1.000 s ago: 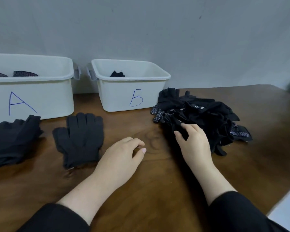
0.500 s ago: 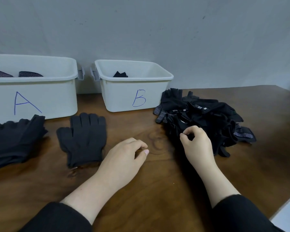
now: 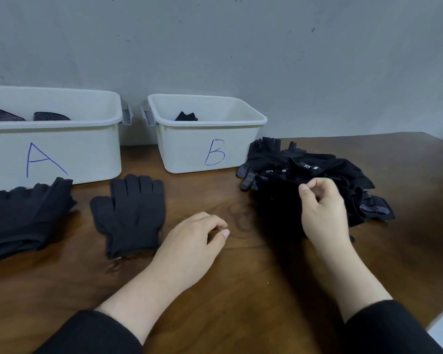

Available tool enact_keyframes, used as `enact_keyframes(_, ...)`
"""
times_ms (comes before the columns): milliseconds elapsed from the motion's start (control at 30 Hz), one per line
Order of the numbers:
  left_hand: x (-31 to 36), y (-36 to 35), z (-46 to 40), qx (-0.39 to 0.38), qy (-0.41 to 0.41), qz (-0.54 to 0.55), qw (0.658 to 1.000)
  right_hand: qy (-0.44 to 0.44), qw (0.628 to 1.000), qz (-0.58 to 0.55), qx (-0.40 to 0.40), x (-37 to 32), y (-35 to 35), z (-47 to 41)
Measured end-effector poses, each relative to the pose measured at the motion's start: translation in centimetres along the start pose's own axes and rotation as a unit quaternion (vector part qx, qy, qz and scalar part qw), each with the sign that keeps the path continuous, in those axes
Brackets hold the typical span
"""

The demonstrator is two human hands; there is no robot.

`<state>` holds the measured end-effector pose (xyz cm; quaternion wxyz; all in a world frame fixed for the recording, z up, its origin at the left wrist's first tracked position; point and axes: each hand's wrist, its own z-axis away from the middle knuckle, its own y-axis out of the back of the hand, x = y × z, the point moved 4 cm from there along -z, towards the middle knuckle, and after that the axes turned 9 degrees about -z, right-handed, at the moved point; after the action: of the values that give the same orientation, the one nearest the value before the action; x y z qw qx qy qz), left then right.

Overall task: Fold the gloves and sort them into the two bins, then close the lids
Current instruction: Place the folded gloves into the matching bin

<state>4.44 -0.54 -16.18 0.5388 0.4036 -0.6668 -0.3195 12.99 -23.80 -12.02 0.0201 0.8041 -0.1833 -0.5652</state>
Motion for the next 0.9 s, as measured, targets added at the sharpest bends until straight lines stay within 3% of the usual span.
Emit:
enact_keyframes(233, 0.1, 0.8, 0.0, 0.050, 0.010, 0.075, 0.996, 0.011, 0.992, -0.118, 0.051, -6.1, 2.2, -0.8)
enact_keyframes(433, 0.9, 2.4, 0.6, 0.082, 0.029, 0.325, 0.942, -0.126, 0.954, -0.240, -0.126, -7.7, -1.2, 0.8)
enact_keyframes(567, 0.5, 2.9, 0.7, 0.097, 0.075, 0.420, 0.899, -0.176, 0.939, -0.230, -0.186, -7.0, -3.8, 3.1)
enact_keyframes(700, -0.3, 3.2, 0.9, 0.108, 0.130, 0.477, 0.863, -0.171, 0.940, -0.211, -0.205, -6.3, -5.2, 4.1)
enact_keyframes(800, -0.9, 3.4, 1.0, 0.115, 0.147, 0.486, 0.854, -0.130, 0.958, -0.145, -0.210, -6.3, -5.4, 4.0)
enact_keyframes(900, -1.0, 4.4, 0.8, 0.146, 0.145, 0.474, 0.856, -0.089, 0.962, -0.157, -0.204, -7.2, -5.5, 3.3)
